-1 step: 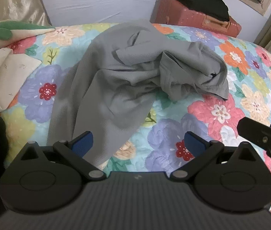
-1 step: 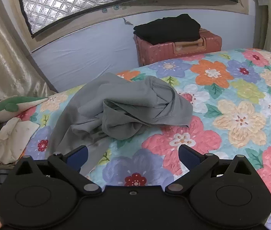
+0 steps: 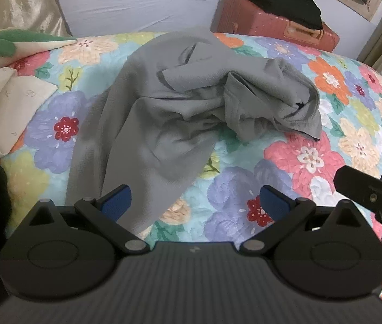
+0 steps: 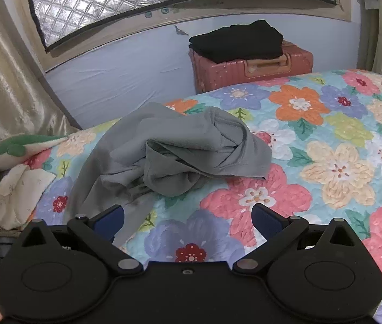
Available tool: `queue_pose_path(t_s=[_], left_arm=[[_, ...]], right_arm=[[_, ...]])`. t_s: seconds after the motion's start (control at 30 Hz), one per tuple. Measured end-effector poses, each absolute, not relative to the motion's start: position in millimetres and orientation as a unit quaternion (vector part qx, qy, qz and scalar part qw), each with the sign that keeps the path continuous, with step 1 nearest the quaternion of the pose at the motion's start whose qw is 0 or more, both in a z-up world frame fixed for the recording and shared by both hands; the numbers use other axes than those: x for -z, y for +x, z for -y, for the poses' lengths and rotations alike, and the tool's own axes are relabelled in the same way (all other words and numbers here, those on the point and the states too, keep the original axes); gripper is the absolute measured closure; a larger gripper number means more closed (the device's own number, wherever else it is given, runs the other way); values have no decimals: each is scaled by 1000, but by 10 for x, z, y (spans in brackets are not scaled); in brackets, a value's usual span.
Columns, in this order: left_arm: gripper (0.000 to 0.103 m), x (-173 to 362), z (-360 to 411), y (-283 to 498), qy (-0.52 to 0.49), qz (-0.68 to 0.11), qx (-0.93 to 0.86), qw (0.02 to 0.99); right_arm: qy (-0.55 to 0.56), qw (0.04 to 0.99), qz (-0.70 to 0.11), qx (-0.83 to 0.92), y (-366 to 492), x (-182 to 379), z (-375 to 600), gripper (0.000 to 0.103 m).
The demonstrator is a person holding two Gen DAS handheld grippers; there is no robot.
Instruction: Fold clothes
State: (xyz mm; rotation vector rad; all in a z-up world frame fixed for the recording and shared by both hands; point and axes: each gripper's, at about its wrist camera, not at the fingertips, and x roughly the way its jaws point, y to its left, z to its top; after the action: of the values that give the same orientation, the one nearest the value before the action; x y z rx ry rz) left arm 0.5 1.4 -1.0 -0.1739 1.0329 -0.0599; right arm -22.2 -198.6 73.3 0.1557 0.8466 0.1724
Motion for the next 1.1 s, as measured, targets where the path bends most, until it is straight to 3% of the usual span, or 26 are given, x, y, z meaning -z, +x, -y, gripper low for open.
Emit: queue_pose_path(t_s=[0.33,1.1], left_arm=[[0,72,-96,36,-99,-482,34,870],[0,126,-112,58,-75,-480,35,874]], right_arm=[[19,913,-398,-89,-241,-787,1888,1],[44,906,-413,-77,-205,-699,2075,1]])
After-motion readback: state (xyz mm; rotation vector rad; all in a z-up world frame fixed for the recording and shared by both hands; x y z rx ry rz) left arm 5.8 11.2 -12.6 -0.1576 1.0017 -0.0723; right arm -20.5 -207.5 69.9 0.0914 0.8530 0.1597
